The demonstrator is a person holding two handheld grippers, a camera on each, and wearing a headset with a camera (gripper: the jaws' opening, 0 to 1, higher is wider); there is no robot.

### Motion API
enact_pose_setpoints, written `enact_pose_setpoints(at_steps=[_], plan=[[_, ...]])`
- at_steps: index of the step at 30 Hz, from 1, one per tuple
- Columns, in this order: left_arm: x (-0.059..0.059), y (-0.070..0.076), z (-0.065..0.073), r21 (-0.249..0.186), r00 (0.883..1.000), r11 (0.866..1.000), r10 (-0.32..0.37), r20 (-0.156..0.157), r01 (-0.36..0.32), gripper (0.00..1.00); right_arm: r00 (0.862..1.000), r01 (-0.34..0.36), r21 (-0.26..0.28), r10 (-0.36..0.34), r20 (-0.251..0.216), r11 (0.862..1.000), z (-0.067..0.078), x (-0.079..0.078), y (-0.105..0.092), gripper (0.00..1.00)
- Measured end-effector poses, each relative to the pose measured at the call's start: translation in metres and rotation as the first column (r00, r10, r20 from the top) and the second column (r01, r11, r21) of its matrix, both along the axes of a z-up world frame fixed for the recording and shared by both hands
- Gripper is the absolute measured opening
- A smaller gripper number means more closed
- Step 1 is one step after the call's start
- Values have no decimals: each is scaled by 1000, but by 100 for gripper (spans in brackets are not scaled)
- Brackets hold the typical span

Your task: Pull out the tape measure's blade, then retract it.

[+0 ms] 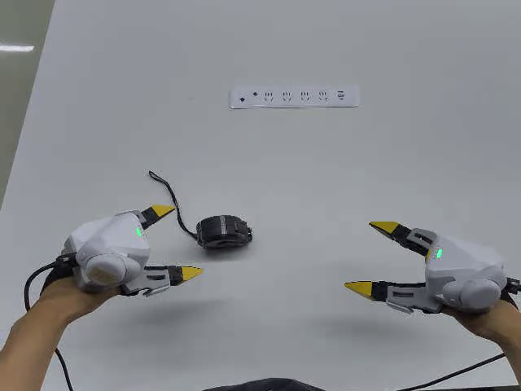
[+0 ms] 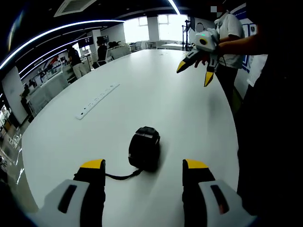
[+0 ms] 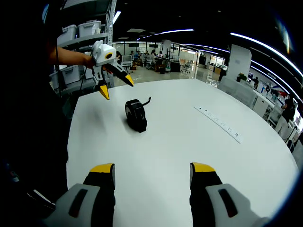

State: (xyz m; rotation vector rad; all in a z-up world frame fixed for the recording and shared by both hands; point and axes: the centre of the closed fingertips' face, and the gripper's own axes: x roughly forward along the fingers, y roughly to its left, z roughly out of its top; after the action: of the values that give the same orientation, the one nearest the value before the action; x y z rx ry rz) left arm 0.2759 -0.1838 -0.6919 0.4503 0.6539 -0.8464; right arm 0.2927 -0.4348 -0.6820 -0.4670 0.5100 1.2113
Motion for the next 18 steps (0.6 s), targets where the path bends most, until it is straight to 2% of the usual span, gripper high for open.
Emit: enact_pose_setpoints(at_steps=[2,11,18], plan=[[1,-2,-5,18,1000,1000,-25,-10,25,62,1000,-25,-2,25,-5,1000,-3,0,4,63],[12,-16,-20,47,995,994,-95,-26,96,56,993,-117,-9,117,-1,993,-15,8,25,58],[16,-27,-31,78,987,985,-153,-46,157,51,985,-170,-5,170,8,985,-22,15,39,54]])
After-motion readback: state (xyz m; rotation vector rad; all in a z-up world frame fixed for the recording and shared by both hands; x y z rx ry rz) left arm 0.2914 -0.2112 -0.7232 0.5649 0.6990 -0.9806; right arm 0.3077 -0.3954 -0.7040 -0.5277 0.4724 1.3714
